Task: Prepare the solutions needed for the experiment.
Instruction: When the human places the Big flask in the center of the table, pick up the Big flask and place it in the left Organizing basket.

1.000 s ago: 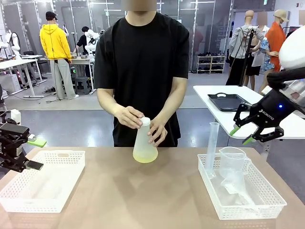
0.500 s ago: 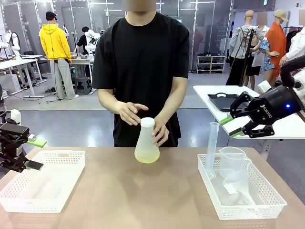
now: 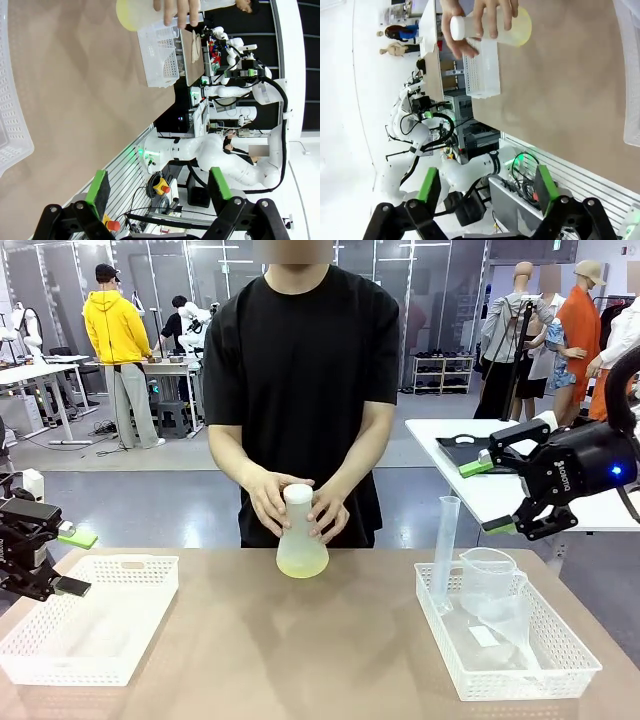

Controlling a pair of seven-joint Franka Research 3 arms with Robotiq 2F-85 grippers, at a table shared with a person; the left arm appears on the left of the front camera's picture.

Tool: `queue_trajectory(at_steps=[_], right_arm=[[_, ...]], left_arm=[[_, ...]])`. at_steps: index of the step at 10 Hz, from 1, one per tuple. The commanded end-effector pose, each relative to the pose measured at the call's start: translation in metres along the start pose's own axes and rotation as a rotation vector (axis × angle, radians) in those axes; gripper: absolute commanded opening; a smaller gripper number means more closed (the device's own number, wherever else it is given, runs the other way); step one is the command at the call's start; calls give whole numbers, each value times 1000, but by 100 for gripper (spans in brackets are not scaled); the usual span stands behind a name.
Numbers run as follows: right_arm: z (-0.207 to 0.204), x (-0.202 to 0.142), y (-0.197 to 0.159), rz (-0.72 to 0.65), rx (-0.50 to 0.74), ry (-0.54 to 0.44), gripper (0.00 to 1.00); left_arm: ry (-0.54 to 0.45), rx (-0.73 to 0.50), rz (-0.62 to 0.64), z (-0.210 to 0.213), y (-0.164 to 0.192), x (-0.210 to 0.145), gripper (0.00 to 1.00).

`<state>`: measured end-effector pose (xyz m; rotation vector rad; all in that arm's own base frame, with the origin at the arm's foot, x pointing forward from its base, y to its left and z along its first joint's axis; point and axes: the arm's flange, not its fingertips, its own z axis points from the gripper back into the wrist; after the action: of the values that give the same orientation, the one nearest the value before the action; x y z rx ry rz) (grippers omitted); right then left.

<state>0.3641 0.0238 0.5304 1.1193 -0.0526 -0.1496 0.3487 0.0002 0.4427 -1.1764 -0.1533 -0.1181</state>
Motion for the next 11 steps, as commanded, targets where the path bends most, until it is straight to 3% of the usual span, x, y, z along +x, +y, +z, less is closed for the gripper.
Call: queue_trajectory(at_steps=[1,11], right_arm=[[-2,9,-1,30,-21,13,96],[0,0,0,0,0,0,96]], left_arm=[[-8,-24,-9,-1,-3,1,100],[-8,-24,-9,-1,-3,1,100]])
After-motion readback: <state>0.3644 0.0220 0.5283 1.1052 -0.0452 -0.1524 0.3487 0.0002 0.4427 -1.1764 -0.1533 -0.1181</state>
